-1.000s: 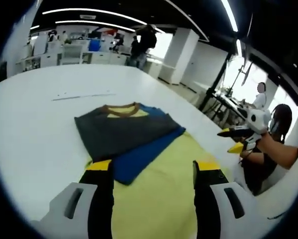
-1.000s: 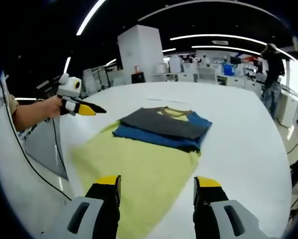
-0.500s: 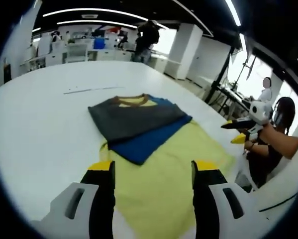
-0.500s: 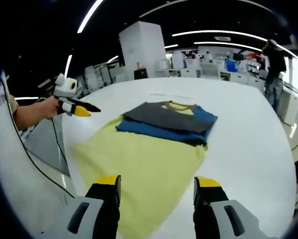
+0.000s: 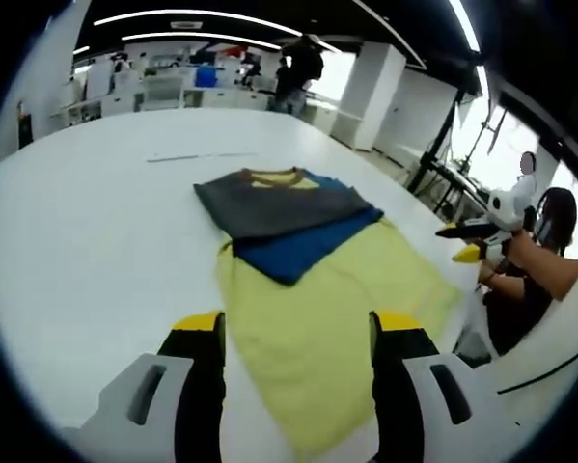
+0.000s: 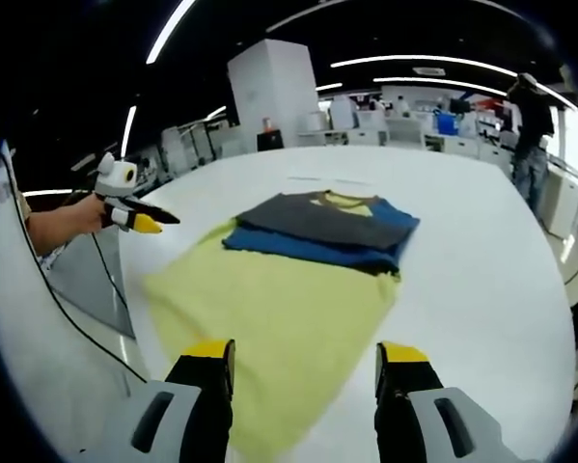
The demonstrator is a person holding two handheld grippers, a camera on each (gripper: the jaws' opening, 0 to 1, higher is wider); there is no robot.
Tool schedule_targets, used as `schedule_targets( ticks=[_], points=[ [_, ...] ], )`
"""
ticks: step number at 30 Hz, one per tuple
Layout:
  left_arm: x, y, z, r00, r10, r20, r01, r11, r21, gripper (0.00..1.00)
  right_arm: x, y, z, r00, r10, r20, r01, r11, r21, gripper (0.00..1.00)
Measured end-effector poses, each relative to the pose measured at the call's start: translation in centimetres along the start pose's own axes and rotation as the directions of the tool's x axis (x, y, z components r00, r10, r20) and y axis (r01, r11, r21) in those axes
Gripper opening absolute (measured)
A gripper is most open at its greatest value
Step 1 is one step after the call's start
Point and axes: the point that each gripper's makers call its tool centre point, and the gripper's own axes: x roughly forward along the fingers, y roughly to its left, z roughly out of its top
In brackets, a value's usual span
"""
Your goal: Fold the garment on the visible template until the final outline fits inside the template.
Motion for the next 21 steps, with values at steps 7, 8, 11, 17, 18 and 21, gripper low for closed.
schedule_targets(
  ticks=[7, 8, 11, 17, 18, 21],
  points=[
    [-0.7, 0.5, -1.2, 1.0, 0.006, -0.016, -0.007, 1.0, -0.009, 0.56, -0.4, -0.1, -1.1, 1.0, -0.009, -0.016, 0.01, 1.0, 0.013, 0.56],
    [-0.8, 0.5, -1.4, 1.0, 0.008, -0.021, -0.008, 1.0, -0.01, 0.55, -0.4, -0.1, -1.2, 1.0, -0.01, -0.018, 0.01, 1.0, 0.015, 0.56],
    [-0.9, 0.6, -1.9, 0.999, 0.008, -0.033, -0.008, 1.0, -0.008, 0.54, -0.5, -0.1, -1.7, 1.0, -0.013, -0.027, 0.013, 1.0, 0.016, 0.56],
    [-0.9, 0.3, -3.2, 0.999, -0.009, -0.053, 0.008, 1.0, -0.02, 0.5, -0.9, -0.4, -2.4, 0.999, -0.023, -0.04, 0.024, 1.0, 0.018, 0.55],
    [-0.8, 0.3, -3.5, 0.998, -0.009, -0.059, 0.007, 1.0, -0.02, 0.5, -0.9, -0.4, -2.6, 0.999, -0.025, -0.043, 0.025, 1.0, 0.018, 0.55],
    [-0.9, 0.3, -4.2, 0.997, -0.006, -0.078, 0.004, 1.0, -0.014, 0.49, -0.9, -0.2, -3.2, 0.998, -0.02, -0.053, 0.022, 0.999, 0.023, 0.54]
  ],
)
